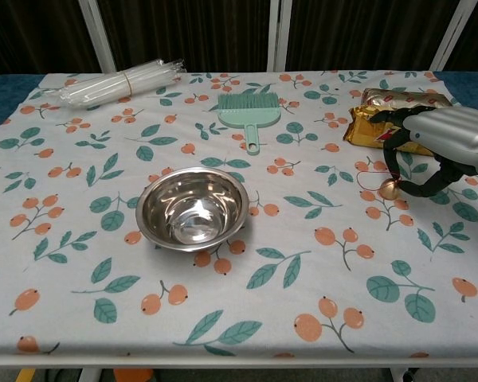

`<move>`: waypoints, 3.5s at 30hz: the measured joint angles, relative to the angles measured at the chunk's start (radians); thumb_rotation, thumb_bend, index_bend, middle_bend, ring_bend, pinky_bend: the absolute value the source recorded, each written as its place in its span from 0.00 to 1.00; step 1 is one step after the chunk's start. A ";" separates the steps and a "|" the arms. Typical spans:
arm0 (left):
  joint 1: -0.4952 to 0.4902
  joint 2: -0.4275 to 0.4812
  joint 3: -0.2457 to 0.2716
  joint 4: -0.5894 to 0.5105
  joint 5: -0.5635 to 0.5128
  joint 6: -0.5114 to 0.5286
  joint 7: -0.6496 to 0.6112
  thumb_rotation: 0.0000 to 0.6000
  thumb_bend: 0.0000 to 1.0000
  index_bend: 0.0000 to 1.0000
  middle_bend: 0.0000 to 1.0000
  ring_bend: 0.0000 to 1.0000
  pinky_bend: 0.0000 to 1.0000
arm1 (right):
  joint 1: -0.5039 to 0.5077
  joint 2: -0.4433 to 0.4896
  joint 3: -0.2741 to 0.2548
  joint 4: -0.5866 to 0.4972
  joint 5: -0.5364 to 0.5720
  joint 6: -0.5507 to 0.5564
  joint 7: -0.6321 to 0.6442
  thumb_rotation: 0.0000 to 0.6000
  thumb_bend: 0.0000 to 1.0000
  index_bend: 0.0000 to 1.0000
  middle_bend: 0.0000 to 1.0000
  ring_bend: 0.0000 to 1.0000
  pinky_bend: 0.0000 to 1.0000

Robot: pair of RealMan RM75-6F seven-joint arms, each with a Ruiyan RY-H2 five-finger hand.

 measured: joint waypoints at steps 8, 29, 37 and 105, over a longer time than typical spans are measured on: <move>0.000 0.002 0.001 -0.003 0.003 0.000 -0.001 1.00 0.00 0.11 0.09 0.05 0.13 | 0.000 -0.002 0.001 0.001 0.005 0.003 -0.005 1.00 0.32 0.60 0.08 0.00 0.00; -0.005 0.001 0.002 -0.006 0.010 -0.004 -0.003 1.00 0.00 0.11 0.09 0.05 0.14 | -0.028 0.028 0.005 -0.034 -0.051 0.089 0.030 1.00 0.35 0.65 0.10 0.00 0.00; -0.010 0.002 0.001 -0.021 0.010 -0.011 0.017 1.00 0.00 0.11 0.09 0.05 0.14 | -0.047 0.099 0.002 -0.133 -0.126 0.132 0.096 1.00 0.36 0.69 0.12 0.00 0.00; -0.009 -0.004 -0.007 -0.012 0.022 0.021 0.017 1.00 0.00 0.11 0.09 0.05 0.13 | -0.049 0.116 -0.032 -0.143 -0.039 0.034 -0.013 1.00 0.14 0.00 0.00 0.00 0.00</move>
